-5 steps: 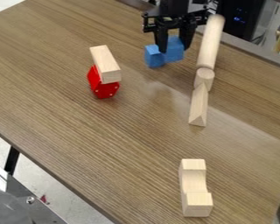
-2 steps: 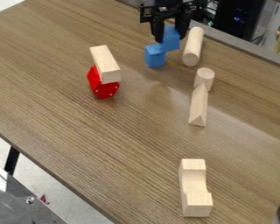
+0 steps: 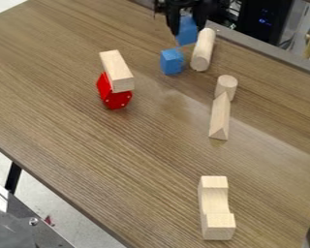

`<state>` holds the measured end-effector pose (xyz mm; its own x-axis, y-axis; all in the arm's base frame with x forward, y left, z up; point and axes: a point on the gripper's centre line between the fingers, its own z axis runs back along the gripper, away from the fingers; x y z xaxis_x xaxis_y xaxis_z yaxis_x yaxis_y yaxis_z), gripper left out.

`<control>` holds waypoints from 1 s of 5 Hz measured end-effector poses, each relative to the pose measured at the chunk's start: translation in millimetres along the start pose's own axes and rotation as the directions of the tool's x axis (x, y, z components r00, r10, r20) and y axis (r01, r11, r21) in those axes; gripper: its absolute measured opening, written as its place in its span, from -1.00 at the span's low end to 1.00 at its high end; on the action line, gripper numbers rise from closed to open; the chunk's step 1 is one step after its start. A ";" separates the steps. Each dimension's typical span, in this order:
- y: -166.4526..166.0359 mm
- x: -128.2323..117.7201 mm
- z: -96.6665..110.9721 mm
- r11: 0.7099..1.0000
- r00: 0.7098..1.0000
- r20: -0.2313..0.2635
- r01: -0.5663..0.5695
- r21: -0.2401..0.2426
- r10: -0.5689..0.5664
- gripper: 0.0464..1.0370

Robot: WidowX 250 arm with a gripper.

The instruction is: Put the blue cube on top of the blue cube

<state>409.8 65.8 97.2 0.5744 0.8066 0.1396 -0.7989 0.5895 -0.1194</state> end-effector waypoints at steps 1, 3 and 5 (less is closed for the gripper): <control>7.6 3.3 -8.7 1.000 1.000 -0.014 -0.013 0.026 0.014 0.03; 14.6 4.1 -9.5 0.998 0.999 -0.028 -0.022 0.053 0.023 0.03; 14.2 1.7 -11.4 0.999 0.999 -0.040 -0.012 0.052 0.014 0.03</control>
<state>401.5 76.0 84.6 0.5701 0.8156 0.0988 -0.8136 0.5772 -0.0698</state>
